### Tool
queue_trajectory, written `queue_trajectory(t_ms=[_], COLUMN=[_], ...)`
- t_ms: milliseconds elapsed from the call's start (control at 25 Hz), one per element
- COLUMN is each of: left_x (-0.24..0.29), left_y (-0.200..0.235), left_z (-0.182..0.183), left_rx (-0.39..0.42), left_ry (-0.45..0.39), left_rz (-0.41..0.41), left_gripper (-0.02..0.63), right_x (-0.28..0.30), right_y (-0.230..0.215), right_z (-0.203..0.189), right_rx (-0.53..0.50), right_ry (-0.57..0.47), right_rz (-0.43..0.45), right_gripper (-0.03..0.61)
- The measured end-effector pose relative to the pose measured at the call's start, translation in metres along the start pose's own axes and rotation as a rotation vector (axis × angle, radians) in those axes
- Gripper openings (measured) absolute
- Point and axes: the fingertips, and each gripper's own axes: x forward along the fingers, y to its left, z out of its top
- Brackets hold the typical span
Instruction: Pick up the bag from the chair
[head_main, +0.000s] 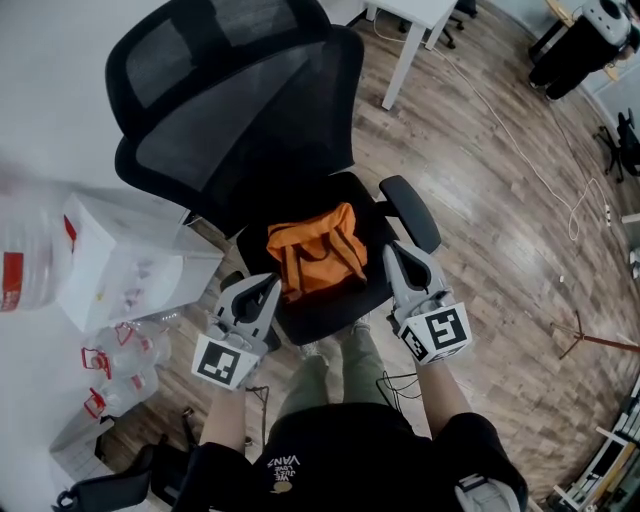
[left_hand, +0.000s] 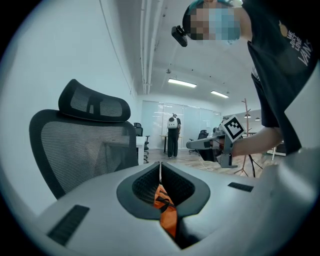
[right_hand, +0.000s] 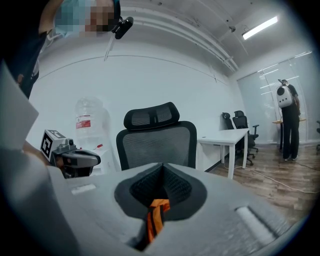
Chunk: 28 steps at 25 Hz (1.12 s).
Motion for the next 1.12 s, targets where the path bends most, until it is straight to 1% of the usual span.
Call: queue_trajectory(t_ms=[120,320,440,480,840,960,1120], left_x=[0.006,0.014,0.016,0.017,0.029,0.032,0.033], left_y=[0.004,0.013,0.02,0.022,0.033,0.036,0.04], left_z=[-0.014,-0.042,-0.061,-0.066,-0.105,-0.121,-0.138], left_rx=[-0.005,-0.024,0.022,0.024,-0.045,-0.083,-0.124], left_ry=[0.013,0.049,0.04,0.039,0.106,0.135,0.153], left_rz=[0.005,0.026,0.032,0.035,0.061,0.072,0.098], left_gripper=[0.009,0.009,0.009,0.009,0.009,0.009,0.009], right_x=[0.006,0.014,0.019,0.021,0.04,0.043,0.047], right_y=[-0.003,-0.006,-0.006,-0.007,-0.012,-0.013,-0.015], right_z=[-0.016,-0.05,-0.067,-0.072,-0.115,-0.133,-0.148], right_rx=[0.006,0.007,0.017,0.02,0.031,0.034,0.055], right_ry=[0.016,0.082,0.108,0.115,0.179,0.212,0.238], right_rz=[0.015,0.037,0.047,0.049,0.055,0.059,0.067], right_gripper=[-0.002,-0.002,-0.002,-0.002,0.0,0.0,0.0])
